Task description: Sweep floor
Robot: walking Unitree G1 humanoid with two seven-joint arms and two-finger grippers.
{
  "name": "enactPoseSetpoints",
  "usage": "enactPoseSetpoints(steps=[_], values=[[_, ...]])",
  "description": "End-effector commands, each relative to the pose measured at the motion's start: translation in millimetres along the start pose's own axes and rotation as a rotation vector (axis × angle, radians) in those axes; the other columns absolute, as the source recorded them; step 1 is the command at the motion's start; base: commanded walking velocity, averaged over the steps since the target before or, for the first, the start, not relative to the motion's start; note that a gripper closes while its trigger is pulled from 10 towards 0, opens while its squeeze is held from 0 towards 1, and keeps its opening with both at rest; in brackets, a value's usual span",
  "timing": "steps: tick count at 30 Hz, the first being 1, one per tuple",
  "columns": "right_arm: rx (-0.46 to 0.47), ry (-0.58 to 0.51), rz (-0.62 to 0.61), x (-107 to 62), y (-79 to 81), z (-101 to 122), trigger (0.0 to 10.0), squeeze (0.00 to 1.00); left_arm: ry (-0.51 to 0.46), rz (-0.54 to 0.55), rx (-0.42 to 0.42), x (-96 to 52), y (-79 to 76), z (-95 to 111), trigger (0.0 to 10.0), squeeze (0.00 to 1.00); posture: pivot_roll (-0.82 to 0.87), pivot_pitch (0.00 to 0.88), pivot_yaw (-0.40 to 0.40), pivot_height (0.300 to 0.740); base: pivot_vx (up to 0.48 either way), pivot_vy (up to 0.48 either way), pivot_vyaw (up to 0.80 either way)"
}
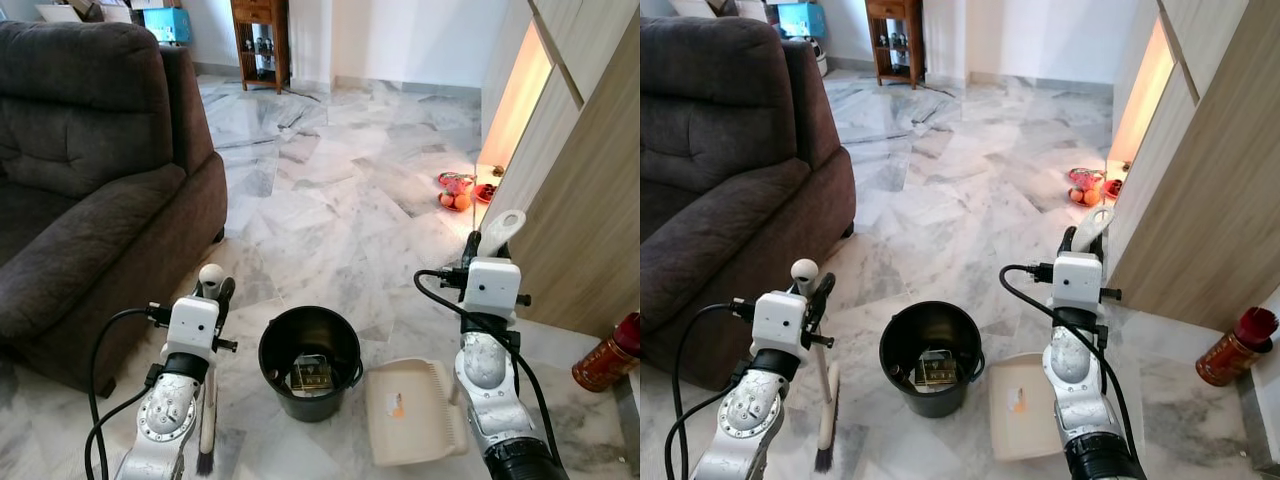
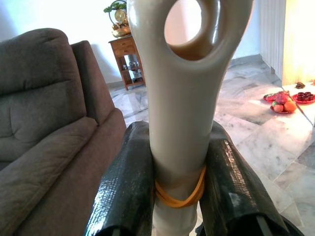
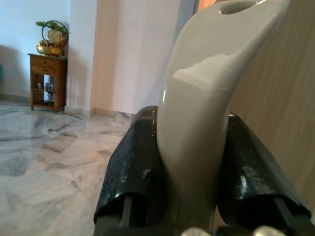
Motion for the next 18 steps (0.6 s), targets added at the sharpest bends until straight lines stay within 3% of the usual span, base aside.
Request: enactPoseSetpoints(steps=[1, 18], values=[[0.011, -0.046, 0.01, 5.0, 2.8, 8.8, 10.0, 0.0, -0.034, 0.01, 0.011, 2.9, 4.9, 7.5, 10.0, 0.0, 0.11, 0.037, 0.028, 0.74, 0.0, 0.0, 0.0], [0.002, -0.033, 0.054, 4.5, 5.0, 1.1, 10.0, 0.0, -0.052, 0.016, 0.001, 6.2, 5.5, 10.7, 10.0, 0.0, 0.11, 0.024, 0.02, 0.74, 0.0, 0.0, 0.0]])
Point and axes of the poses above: a point about 5 cm out from each wrist's last joint towards the gripper, its own x axis pointing out of the wrist towards the gripper, its own z axis along the axis of the wrist's last joint, y = z × x, the point moved 3 cm from there along x, pointing out of the wrist towards the gripper, and after that the axes turned 4 degrees about x, right-handed, at the moved point
